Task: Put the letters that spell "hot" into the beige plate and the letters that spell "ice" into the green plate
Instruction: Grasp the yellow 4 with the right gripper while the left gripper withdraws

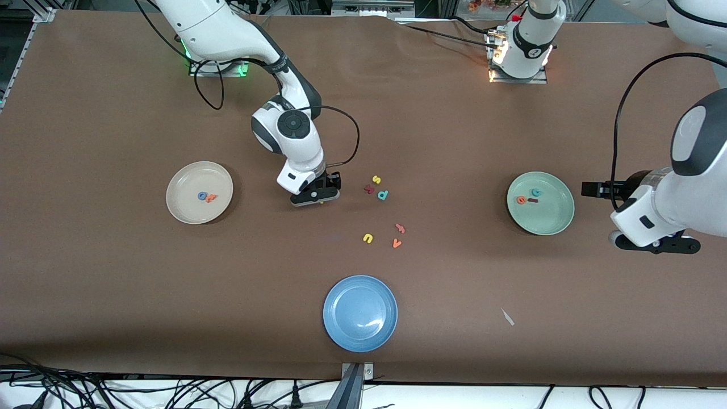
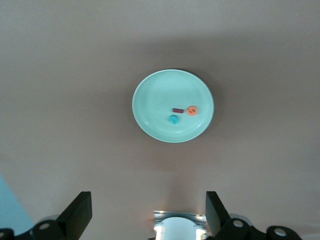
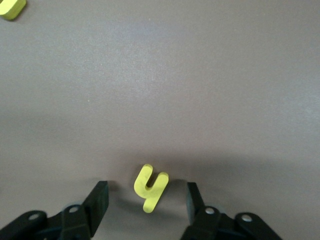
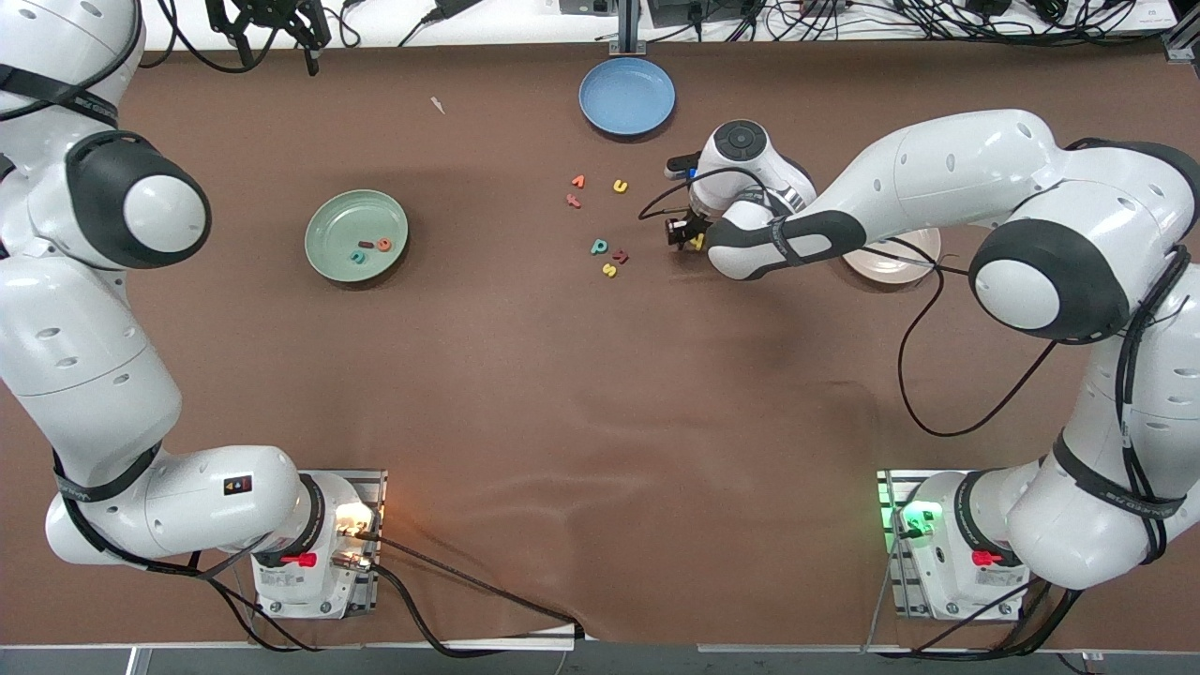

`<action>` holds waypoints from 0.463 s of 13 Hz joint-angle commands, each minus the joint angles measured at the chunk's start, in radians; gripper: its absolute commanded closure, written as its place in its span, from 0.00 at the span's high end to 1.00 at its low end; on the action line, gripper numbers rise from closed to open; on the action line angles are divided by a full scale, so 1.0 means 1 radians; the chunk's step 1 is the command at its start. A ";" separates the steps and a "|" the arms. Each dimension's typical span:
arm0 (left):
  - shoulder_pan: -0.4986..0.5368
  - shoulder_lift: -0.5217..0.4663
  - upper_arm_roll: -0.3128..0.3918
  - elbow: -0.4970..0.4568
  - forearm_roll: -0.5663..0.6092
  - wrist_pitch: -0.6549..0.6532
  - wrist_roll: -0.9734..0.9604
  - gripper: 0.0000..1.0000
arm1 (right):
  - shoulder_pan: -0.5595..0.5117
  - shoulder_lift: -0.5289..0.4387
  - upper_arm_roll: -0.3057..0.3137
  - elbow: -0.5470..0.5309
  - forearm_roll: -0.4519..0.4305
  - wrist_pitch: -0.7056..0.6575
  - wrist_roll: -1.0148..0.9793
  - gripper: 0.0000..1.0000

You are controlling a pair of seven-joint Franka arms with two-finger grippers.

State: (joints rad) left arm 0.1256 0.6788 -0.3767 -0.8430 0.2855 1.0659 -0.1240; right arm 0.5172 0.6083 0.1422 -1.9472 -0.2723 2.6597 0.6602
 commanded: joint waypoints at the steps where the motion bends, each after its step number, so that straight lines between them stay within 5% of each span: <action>1: -0.122 -0.070 0.296 -0.007 -0.243 0.067 0.032 0.93 | -0.008 -0.010 0.005 -0.010 -0.016 0.009 -0.002 0.62; 4: -0.146 -0.137 0.335 -0.155 -0.284 0.170 -0.005 0.95 | -0.009 -0.002 0.005 -0.009 -0.010 0.016 -0.001 0.54; 6: -0.146 -0.287 0.332 -0.416 -0.292 0.378 -0.028 0.99 | -0.009 -0.001 0.005 -0.009 -0.008 0.017 0.001 0.41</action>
State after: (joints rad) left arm -0.0077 0.5707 -0.0656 -0.9669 0.0261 1.2763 -0.1326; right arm 0.5151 0.6095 0.1423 -1.9476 -0.2723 2.6602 0.6603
